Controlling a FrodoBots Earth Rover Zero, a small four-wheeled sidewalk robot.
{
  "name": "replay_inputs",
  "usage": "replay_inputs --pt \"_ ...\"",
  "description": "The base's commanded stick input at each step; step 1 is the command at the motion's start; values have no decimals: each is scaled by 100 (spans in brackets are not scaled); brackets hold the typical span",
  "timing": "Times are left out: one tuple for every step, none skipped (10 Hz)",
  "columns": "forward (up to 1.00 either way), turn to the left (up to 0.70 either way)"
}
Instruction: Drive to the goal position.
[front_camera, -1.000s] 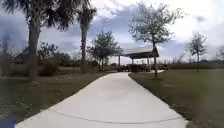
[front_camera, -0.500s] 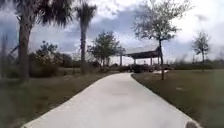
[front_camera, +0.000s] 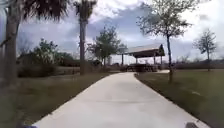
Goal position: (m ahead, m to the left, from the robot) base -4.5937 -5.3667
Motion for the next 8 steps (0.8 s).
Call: replay_inputs --pt "100 0" --pt "100 0" --pt "46 0" --pt "0 0" --pt "0 0" --pt "0 0" --pt "0 0" --pt "0 0"
